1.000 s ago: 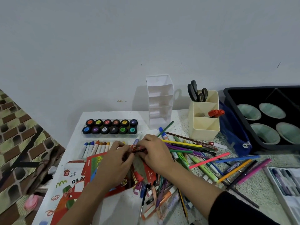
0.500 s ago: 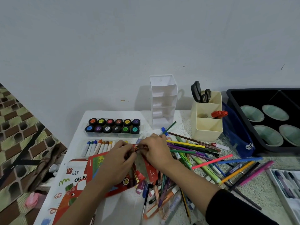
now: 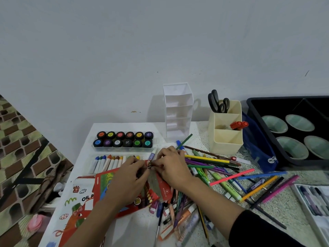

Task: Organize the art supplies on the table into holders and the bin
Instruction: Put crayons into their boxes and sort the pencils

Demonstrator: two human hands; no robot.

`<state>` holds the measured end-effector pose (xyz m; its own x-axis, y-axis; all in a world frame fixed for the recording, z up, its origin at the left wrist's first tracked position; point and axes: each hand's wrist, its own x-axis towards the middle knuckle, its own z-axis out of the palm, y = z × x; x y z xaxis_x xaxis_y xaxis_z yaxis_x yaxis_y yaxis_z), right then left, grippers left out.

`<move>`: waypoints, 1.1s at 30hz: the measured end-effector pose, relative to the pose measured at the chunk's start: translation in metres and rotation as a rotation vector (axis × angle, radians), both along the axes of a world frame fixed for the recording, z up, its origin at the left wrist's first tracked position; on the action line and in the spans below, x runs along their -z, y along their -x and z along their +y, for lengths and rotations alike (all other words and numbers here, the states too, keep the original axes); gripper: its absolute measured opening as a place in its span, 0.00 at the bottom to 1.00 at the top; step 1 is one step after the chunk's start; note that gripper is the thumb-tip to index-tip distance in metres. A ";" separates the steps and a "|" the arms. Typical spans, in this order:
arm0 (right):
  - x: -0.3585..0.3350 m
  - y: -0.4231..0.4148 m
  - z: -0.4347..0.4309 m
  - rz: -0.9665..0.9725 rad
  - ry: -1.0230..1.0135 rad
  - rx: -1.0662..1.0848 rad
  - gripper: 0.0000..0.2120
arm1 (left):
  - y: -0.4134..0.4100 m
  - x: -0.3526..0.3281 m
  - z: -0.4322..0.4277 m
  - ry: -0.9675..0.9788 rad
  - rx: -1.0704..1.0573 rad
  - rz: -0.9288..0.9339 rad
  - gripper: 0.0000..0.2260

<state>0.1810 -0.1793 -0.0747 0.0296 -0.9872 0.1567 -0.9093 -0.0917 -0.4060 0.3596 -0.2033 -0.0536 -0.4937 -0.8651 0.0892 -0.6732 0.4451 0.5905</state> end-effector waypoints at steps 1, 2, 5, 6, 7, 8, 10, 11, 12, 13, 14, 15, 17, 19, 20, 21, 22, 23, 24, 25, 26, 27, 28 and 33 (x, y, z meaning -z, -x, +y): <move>-0.001 0.003 0.000 0.004 0.004 -0.010 0.11 | 0.000 0.000 0.000 0.003 -0.002 0.001 0.09; -0.004 0.007 0.000 -0.008 0.010 -0.011 0.11 | -0.001 0.000 0.000 0.002 -0.002 0.005 0.09; -0.016 0.024 0.001 -0.050 0.094 0.060 0.09 | -0.001 0.000 0.000 -0.018 -0.007 0.006 0.09; -0.020 0.031 0.002 -0.030 0.125 0.104 0.09 | -0.002 0.000 0.000 -0.024 -0.011 0.008 0.09; -0.025 0.039 0.003 0.007 0.136 0.148 0.08 | -0.002 0.000 -0.001 -0.028 -0.015 0.016 0.09; -0.029 0.046 0.004 0.056 0.117 0.187 0.08 | -0.003 0.000 -0.002 -0.031 -0.017 0.023 0.09; -0.034 0.059 0.008 0.166 0.020 0.240 0.09 | -0.003 0.000 -0.003 -0.040 -0.018 0.027 0.09; -0.035 0.063 0.010 0.206 -0.025 0.255 0.10 | -0.003 0.000 -0.004 -0.045 -0.018 0.022 0.09; -0.034 0.066 0.012 0.226 -0.064 0.263 0.11 | -0.003 0.000 -0.004 -0.046 -0.019 0.012 0.10; -0.032 0.068 0.014 0.228 -0.090 0.269 0.12 | -0.002 0.000 -0.005 -0.045 -0.021 0.001 0.10; -0.029 0.069 0.015 0.218 -0.105 0.276 0.12 | -0.002 0.000 -0.005 -0.043 -0.022 -0.008 0.10; -0.028 0.069 0.016 0.205 -0.111 0.276 0.12 | -0.002 0.000 -0.006 -0.042 -0.022 -0.015 0.10; -0.027 0.070 0.017 0.190 -0.104 0.264 0.13 | -0.002 0.001 -0.006 -0.040 -0.018 -0.025 0.10; -0.028 0.070 0.018 0.182 -0.087 0.249 0.13 | -0.003 0.000 -0.007 -0.040 -0.019 -0.020 0.10; -0.029 0.069 0.018 0.180 -0.087 0.237 0.13 | -0.004 0.000 -0.007 -0.042 -0.021 -0.018 0.10; -0.030 0.069 0.019 0.182 -0.100 0.223 0.13 | -0.004 0.000 -0.007 -0.045 -0.023 -0.021 0.09; -0.031 0.068 0.020 0.184 -0.122 0.207 0.13 | -0.004 0.000 -0.007 -0.047 -0.023 -0.029 0.09; -0.031 0.067 0.020 0.184 -0.144 0.194 0.12 | -0.004 0.000 -0.007 -0.048 -0.023 -0.036 0.09; -0.030 0.067 0.020 0.179 -0.159 0.186 0.11 | -0.004 -0.001 -0.007 -0.049 -0.023 -0.041 0.09; -0.030 0.066 0.020 0.167 -0.169 0.185 0.11 | -0.003 -0.001 -0.007 -0.047 -0.024 -0.041 0.09; -0.030 0.066 0.020 0.147 -0.174 0.185 0.10 | -0.003 -0.002 -0.007 -0.049 -0.023 -0.042 0.09; -0.029 0.066 0.019 0.120 -0.173 0.181 0.09 | -0.004 -0.002 -0.007 -0.052 -0.021 -0.045 0.09; -0.029 0.066 0.018 0.092 -0.168 0.170 0.07 | -0.004 -0.003 -0.007 -0.055 -0.019 -0.049 0.09; -0.028 0.068 0.021 0.077 -0.147 0.106 0.04 | -0.006 -0.002 -0.007 -0.058 -0.025 -0.042 0.09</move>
